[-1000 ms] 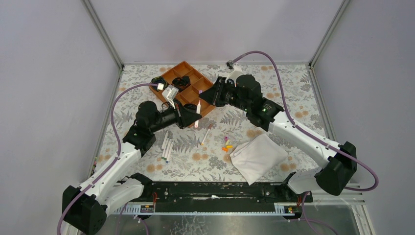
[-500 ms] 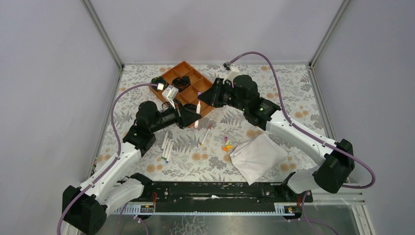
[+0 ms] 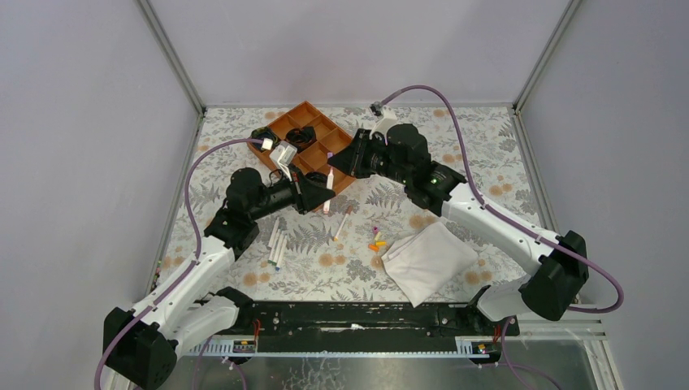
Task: Insert the pens into the pen caps
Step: Insert the pen cap onto the pen.
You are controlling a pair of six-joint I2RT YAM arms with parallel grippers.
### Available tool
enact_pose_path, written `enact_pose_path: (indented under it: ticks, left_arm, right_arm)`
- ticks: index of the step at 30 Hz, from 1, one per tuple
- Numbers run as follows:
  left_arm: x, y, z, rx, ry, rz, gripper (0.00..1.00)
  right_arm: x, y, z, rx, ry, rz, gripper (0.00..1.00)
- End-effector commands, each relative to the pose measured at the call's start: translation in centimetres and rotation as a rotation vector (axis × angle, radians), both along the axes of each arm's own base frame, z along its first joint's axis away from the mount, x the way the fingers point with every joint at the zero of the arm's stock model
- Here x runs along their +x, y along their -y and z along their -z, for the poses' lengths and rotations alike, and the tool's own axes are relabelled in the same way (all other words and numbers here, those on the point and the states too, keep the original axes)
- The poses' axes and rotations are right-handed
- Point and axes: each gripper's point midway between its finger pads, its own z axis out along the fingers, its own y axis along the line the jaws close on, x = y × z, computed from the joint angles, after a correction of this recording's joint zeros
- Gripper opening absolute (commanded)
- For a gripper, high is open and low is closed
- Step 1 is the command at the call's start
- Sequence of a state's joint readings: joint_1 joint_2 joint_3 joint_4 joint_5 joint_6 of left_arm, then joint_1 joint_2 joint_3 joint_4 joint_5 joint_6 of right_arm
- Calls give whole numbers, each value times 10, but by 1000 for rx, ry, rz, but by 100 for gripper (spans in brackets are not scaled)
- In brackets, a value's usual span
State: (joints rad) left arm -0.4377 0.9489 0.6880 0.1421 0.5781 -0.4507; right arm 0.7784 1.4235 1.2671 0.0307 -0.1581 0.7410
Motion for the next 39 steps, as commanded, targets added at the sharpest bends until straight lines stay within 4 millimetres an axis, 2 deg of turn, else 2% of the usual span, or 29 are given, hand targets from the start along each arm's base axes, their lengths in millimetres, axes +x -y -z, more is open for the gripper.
enact_pose_path:
  ticks: [1, 6, 19, 39]
  left_arm:
    - [4, 1, -16, -13, 49, -8, 0]
    - [4, 1, -16, -13, 48, -9, 0]
    - [3, 0, -18, -15, 56, -12, 0]
    - [4, -1, -18, -14, 57, -19, 0]
  right_arm:
    - [-6, -2, -50, 75, 95, -15, 0]
    - [-7, 0, -55, 80, 104, -13, 0]
    - [-7, 1, -39, 44, 87, -11, 0]
    - [-7, 1, -30, 23, 75, -17, 0]
